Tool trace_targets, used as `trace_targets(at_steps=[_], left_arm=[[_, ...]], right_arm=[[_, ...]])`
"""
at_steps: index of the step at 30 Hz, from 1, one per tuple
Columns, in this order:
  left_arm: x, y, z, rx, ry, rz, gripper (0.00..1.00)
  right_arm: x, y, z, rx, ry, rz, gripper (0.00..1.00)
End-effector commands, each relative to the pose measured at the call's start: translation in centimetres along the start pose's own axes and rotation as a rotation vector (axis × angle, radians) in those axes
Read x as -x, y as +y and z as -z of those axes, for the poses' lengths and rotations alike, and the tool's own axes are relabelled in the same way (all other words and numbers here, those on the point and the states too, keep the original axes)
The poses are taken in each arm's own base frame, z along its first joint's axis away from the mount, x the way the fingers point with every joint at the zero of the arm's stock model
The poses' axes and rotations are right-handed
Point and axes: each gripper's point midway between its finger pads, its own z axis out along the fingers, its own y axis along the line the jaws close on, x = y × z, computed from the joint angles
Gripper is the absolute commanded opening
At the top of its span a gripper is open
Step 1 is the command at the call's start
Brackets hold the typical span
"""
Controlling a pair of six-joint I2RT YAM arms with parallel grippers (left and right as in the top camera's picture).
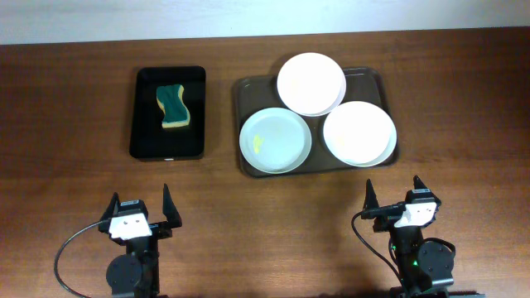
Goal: Clean dirty plates on tray and stack at the side
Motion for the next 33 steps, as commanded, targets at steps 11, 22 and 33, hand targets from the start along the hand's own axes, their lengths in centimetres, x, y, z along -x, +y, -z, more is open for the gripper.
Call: trace_targets(at_steps=[11,22,33], left_arm=[[0.0,0.1,0.0,0.009,-0.005,0.012,1.00],[3.1,-5.9,1.3,-0.364,-0.089,0.206,0.99],[16.2,-10.4,11.2,-0.782,-0.699,0.108,0.99]], right_arm=[[-0.3,-0.2,0.0,-0.006,0.008,-0.001,0.98],[-0.3,-0.2,0.0,-0.006,0.008,-0.001,0.98],[-0.3,-0.2,0.0,-0.006,0.008,-0.001,0.98]])
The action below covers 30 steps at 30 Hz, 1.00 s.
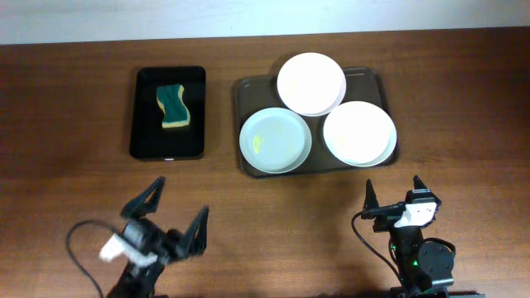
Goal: Clean dirty plates on tray and stack at the side
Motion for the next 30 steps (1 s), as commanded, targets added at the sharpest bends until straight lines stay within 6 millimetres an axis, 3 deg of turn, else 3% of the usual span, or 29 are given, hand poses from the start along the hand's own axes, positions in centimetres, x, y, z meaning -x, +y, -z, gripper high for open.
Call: trace_targets(at_steps=[1,3,5,7,10,13,17,21,24,27,28,30], left_arm=[[5.5,-2.3,0.6,-0.047,-0.216,-0.249,0.99],[8.0,-1.8,0.5,0.029,-0.278,-0.356,0.99],[9.3,-1.5,-0.2,0.071,-0.252,-0.458,0.99],[9.9,-0.6,-1.8,0.115,-0.146,-0.529,0.99],[9.4,2.5,-4.9,0.192,0.122,-0.556,0.99],[7.7,6.0,-7.4,0.253,0.425,-0.464,0.99],[3.6,10.8,-10.0,0.322,0.893,-0.214,1.00],[0.2,12.0,-13.3,0.244,1.091,0.044,0.99],[-1.6,13.2,-14.8,0.237,1.141,0.072,0.99],[-4.4,17.8,-13.6,0.607,1.220,0.094,0.99],[-5.1,19.8,-12.1,0.829,1.229,0.114,0.99],[-6.4,21.9,-10.1,1.101,1.218,0.134,0.99]], right_arm=[[-0.3,-0.1,0.0,-0.006,0.008,-0.002,0.99],[-0.3,-0.1,0.0,-0.006,0.008,-0.002,0.98],[-0.3,-0.1,0.0,-0.006,0.008,-0.002,0.98],[-0.3,-0.1,0.0,-0.006,0.008,-0.002,0.98],[-0.3,-0.1,0.0,-0.006,0.008,-0.002,0.98],[-0.3,-0.1,0.0,-0.006,0.008,-0.002,0.98],[-0.3,-0.1,0.0,-0.006,0.008,-0.002,0.98],[-0.3,-0.1,0.0,-0.006,0.008,-0.001,0.98],[-0.3,-0.1,0.0,-0.006,0.008,-0.002,0.98],[-0.3,-0.1,0.0,-0.006,0.008,-0.001,0.98],[-0.3,-0.1,0.0,-0.006,0.008,-0.002,0.98],[-0.3,-0.1,0.0,-0.006,0.008,-0.002,0.98]])
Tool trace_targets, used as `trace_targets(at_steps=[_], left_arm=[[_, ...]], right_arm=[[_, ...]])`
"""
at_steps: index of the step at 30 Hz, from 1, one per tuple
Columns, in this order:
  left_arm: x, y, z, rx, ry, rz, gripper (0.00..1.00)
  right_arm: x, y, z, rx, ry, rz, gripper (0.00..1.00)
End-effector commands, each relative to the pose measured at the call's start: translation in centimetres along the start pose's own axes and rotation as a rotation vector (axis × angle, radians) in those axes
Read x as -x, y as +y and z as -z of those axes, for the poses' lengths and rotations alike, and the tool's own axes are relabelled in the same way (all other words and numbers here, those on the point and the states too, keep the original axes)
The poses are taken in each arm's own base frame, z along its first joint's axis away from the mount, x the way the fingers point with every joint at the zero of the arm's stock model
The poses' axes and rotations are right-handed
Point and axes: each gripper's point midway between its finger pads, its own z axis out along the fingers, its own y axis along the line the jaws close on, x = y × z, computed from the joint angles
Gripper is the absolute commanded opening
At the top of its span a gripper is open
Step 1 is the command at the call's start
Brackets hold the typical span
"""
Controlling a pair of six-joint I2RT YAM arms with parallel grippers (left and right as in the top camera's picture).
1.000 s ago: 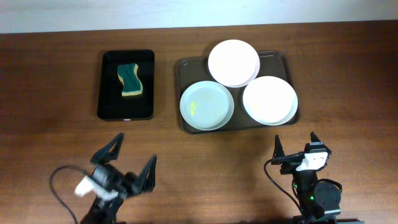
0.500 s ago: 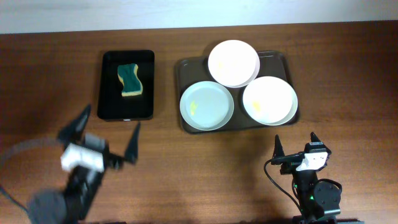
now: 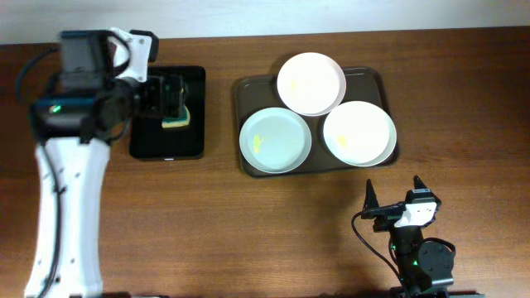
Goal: Clean dirty plates on tray and stack at the side
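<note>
Three plates lie on a brown tray [image 3: 245, 91]: a white one [image 3: 310, 83] at the back, a pale one with yellow smears [image 3: 275, 141] at the front left, and a white one [image 3: 358, 132] at the front right. A green-and-yellow sponge [image 3: 175, 123] lies in a black tray [image 3: 166, 147]. My left gripper [image 3: 171, 95] hangs over the sponge's far half and hides it. Its dark fingers look open on either side of the sponge. My right gripper [image 3: 393, 191] stands open near the front edge, below the right plate.
The left arm's white link [image 3: 70, 207] runs from the front left edge up to the black tray and covers the table's left side. The brown wooden table [image 3: 248, 223] lies bare between the trays and the front edge.
The left arm has gone from low at the front left edge to reaching over the black tray, with its gripper above the sponge. The right arm, plates and sponge have not moved.
Both grippers first stood open and upright at the front edge, with the sponge alone in its tray. Then the left arm was tilted and turning at its base. Now it hangs over the sponge, and the right arm is where it was.
</note>
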Motion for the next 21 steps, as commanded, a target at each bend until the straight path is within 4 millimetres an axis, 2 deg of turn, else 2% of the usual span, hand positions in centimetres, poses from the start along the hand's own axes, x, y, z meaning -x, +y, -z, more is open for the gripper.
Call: trace_targets(at_steps=[1,7,9,14,20,21], left_arm=[[-1.6,6.2,-2.4,0.454,0.037,0.376,0.99],[-2.4,6.1,-8.3,0.429,0.098,0.446,0.99],[-2.0,6.0,-11.1,0.398,0.092,0.450,1.00],[-1.3,5.1,-16.4,0.296,0.074,0.462,0.99],[-2.4,6.9,-21.3,0.321,0.080,0.475,0.99],[-2.8,7.4,-21.9,0.327,0.084,0.482,0.96]], right_arm=[[-0.3,-0.1,0.0,-0.005,0.006,-0.001,0.98],[-0.3,-0.1,0.0,-0.005,0.006,-0.001,0.98],[-0.3,-0.1,0.0,-0.005,0.006,-0.001,0.98],[-0.3,-0.1,0.0,-0.005,0.006,-0.001,0.98],[-0.3,-0.1,0.0,-0.005,0.006,-0.001,0.98],[-0.3,-0.1,0.0,-0.005,0.006,-0.001,0.98]])
